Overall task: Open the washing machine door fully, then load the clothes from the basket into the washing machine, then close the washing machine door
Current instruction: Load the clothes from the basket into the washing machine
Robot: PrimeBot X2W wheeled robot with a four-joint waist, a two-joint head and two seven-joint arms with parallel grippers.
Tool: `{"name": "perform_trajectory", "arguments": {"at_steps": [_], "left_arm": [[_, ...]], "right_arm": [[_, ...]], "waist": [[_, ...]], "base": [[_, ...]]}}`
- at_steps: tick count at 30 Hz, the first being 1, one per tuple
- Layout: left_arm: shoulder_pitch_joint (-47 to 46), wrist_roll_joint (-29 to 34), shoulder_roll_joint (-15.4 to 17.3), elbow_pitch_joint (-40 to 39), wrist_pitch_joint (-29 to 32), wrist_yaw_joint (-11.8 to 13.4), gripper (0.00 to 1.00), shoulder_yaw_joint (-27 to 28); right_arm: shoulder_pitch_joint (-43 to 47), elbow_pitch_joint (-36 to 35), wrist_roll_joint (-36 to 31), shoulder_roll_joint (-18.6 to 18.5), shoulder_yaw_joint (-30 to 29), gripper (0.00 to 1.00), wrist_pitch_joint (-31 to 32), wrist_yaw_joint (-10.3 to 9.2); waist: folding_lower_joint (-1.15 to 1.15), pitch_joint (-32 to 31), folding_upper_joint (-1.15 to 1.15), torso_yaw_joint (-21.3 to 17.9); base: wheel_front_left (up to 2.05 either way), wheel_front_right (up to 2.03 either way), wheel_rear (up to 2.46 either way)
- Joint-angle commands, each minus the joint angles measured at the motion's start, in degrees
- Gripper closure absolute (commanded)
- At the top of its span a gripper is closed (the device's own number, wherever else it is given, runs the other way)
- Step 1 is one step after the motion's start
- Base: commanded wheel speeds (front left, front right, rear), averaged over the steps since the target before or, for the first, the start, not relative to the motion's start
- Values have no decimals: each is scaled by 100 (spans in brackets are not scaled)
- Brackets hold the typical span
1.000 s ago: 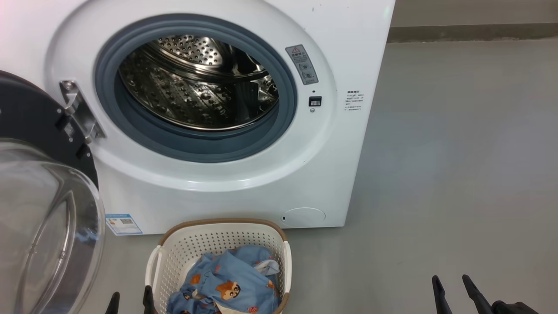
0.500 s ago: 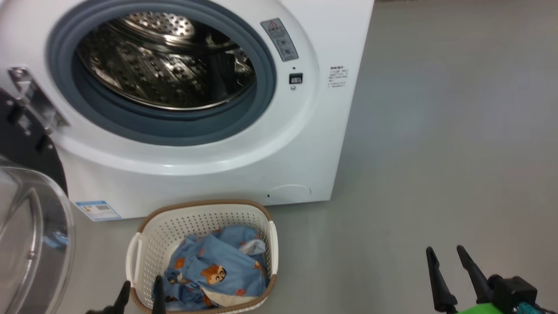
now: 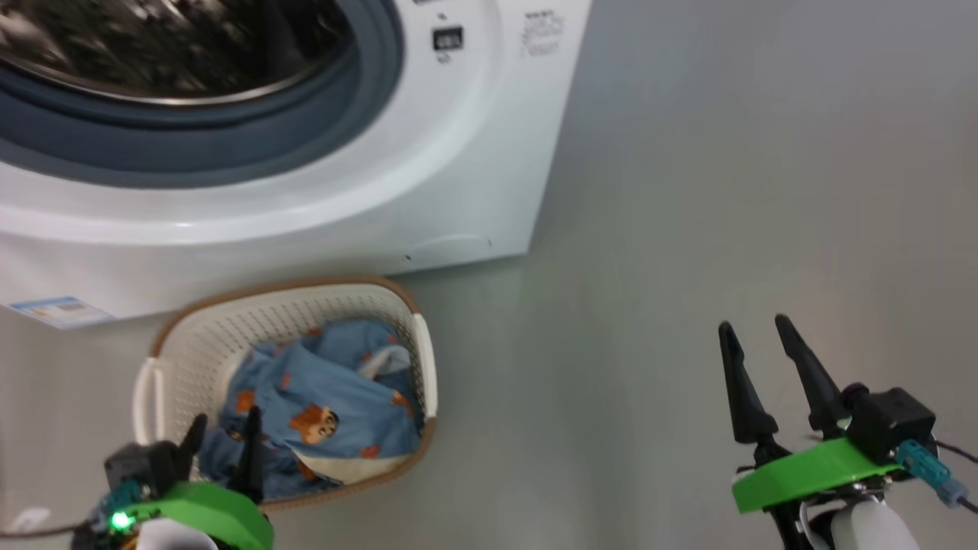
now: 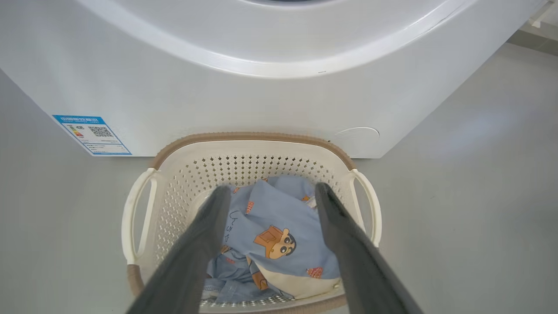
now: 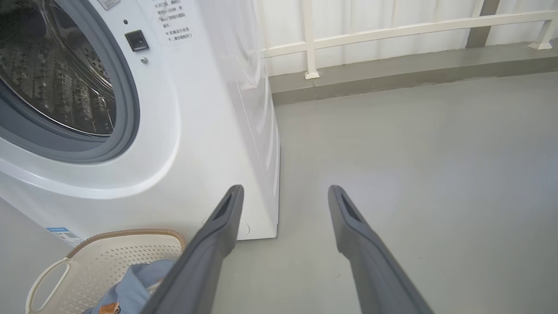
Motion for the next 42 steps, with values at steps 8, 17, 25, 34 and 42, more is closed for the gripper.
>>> {"name": "perform_trajectory", "arguments": {"at_steps": [8,17,25,34,42], "left_arm": [[-1012,-278,493,893,273,-108,0,-164],[-1619,-922,766,1580,581,-115,0,-686],[-2018,-1346,981,2017,651,-116,0,-1083],[-2596,-1678,1252,2299,790,-116,0,-1665],[-3097,-2073,1575,2351,980,-116,0,-2276]], "right_arm": [[-469,-308,214,-55,275,0,-44,9],[-709,-429,277,-55,368,0,-44,9],[-830,-518,253,-55,407,0,-44,9],[-956,-666,213,-55,513,0,-44,9],[-978,-804,205,-55,480,0,-44,9]], "waist": [[0,1210,0,-663],[0,1745,0,-876],[0,2118,0,-974],[0,2648,0,-1078],[0,3135,0,-1163]], "base": [[0,0,0],[0,0,0],[0,0,0],[0,0,0],[0,0,0]]}}
